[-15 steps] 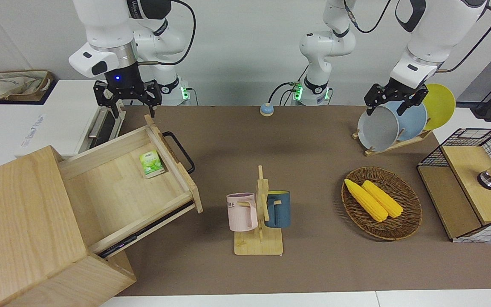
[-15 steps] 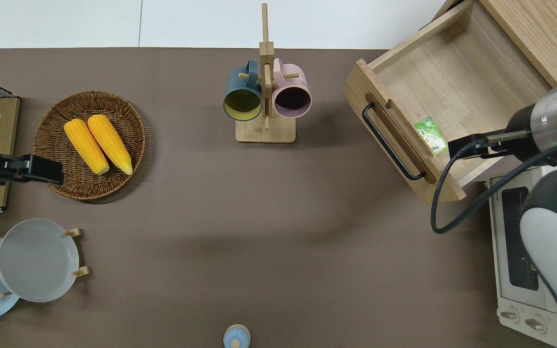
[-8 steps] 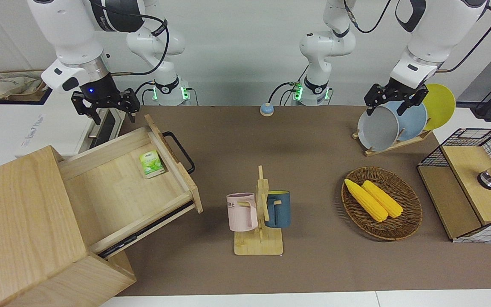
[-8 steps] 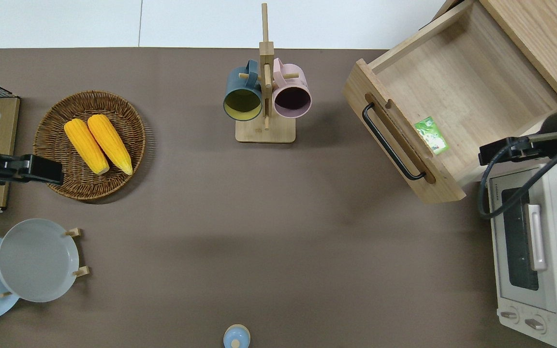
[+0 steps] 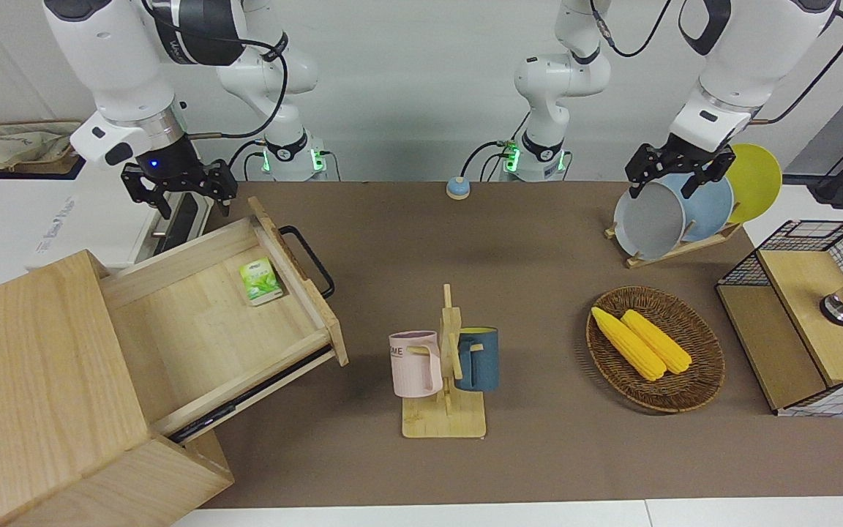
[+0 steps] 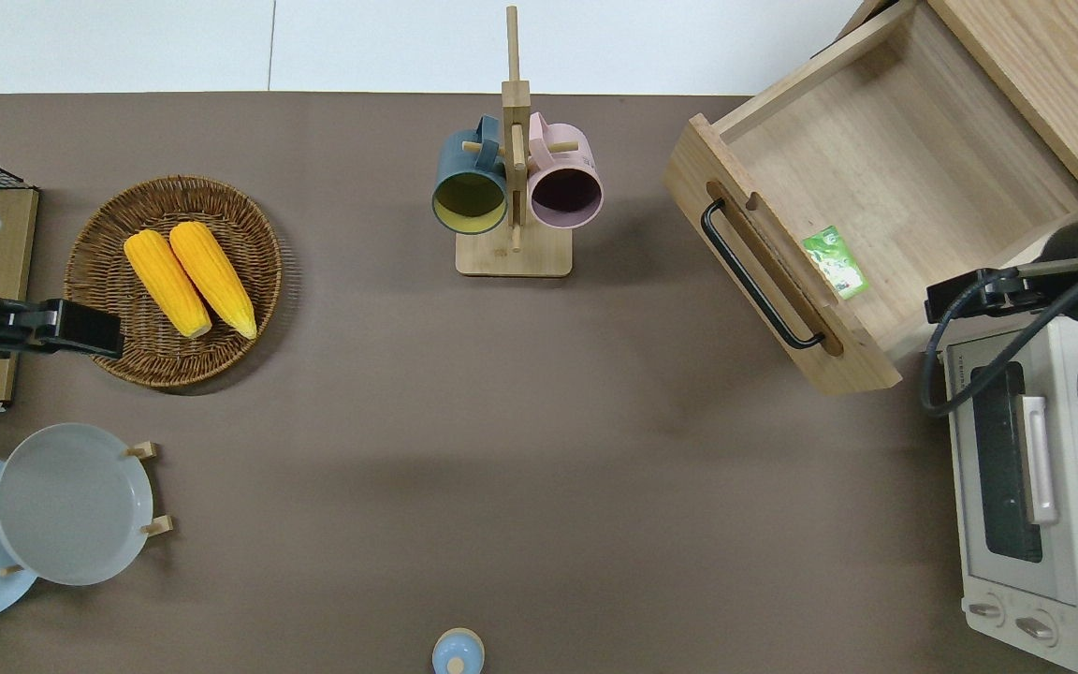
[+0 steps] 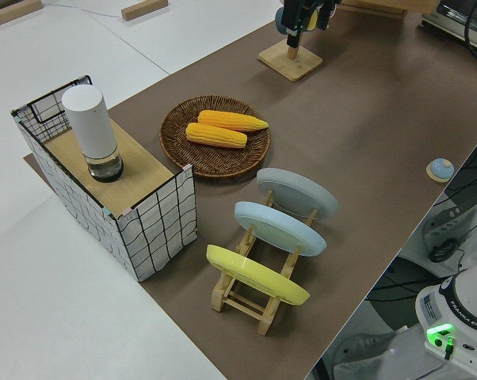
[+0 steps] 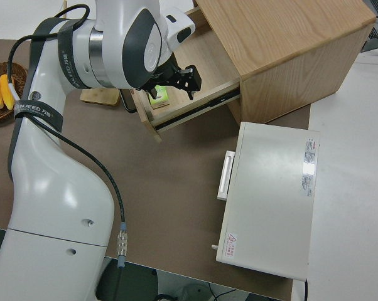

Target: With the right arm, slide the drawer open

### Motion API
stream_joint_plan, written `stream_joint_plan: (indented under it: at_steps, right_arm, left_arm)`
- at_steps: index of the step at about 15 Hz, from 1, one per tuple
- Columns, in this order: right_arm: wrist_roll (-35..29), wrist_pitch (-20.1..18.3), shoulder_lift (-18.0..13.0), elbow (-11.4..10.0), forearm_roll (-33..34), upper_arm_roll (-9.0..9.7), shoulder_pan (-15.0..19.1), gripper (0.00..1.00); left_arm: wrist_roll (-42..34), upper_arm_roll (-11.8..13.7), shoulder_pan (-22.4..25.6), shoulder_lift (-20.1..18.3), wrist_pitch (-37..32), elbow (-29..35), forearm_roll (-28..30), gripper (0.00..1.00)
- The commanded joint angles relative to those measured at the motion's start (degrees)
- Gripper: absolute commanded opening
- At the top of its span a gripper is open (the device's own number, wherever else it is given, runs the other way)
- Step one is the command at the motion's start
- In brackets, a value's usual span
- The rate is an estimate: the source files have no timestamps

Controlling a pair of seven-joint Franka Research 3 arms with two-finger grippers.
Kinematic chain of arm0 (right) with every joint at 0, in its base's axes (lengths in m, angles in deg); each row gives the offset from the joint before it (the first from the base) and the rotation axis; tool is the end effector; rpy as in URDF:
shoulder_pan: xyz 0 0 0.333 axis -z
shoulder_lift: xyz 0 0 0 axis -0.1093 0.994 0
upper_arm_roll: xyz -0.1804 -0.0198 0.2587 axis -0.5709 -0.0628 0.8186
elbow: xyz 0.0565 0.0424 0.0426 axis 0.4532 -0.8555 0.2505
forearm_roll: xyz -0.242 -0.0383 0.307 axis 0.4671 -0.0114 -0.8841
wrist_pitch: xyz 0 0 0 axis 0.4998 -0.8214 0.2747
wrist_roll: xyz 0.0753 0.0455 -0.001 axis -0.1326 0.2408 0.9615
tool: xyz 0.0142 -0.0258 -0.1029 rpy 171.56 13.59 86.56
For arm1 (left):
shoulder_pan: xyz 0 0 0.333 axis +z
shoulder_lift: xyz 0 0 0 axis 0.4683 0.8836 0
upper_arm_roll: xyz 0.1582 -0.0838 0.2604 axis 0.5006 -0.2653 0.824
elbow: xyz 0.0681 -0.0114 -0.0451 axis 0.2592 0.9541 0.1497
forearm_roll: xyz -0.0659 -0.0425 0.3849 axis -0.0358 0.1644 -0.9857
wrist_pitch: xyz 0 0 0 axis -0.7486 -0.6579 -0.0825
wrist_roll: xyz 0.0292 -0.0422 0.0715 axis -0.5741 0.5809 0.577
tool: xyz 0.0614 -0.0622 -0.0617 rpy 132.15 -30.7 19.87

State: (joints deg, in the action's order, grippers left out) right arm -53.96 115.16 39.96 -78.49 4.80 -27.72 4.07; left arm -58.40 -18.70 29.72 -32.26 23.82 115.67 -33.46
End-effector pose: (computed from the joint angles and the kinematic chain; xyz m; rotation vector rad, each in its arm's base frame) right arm 0.5828 0.0021 0.6049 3.1169 0.0752 -0.0085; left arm 0.5612 -0.0148 0.6260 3.1377 -0.0785 -0.0524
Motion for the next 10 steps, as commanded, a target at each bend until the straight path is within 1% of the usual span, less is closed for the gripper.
stream_joint_plan:
  at_steps: [1, 2, 3, 7, 9, 10]
  right_arm:
    - [-2.3, 1.8, -1.7, -2.5, -2.9, -0.77, -0.5, 0.987]
    - [-3.9, 1.9, -1.3, -2.4, -2.3, -0.86, -1.6, 0.987]
    - [-4.7, 1.8, -1.0, -2.4, -2.0, -1.04, -1.7, 0.987]
    - [-4.8, 1.9, -0.5, -2.1, -2.0, -1.04, -1.7, 0.987]
    - [-4.4, 1.7, -0.5, -1.7, -1.7, -0.95, -1.6, 0.987]
    - [-4.2, 1.4, -0.6, -1.1, -1.7, -0.95, -1.7, 0.987]
  left_arm:
    - [-0.6, -0.4, 0.3, 0.7, -1.1, -1.4, -1.0, 0.99]
    - [-0.6, -0.4, 0.3, 0.7, -1.1, -1.4, -1.0, 0.99]
    - [-0.6, -0.4, 0.3, 0.7, -1.1, -1.4, -1.0, 0.99]
    - [-0.6, -0.4, 0.3, 0.7, -1.1, -1.4, -1.0, 0.99]
    - [-0.6, -0.4, 0.3, 0.7, -1.1, -1.4, -1.0, 0.99]
    - [-0.6, -0.4, 0.3, 0.7, -1.1, -1.4, -1.0, 0.99]
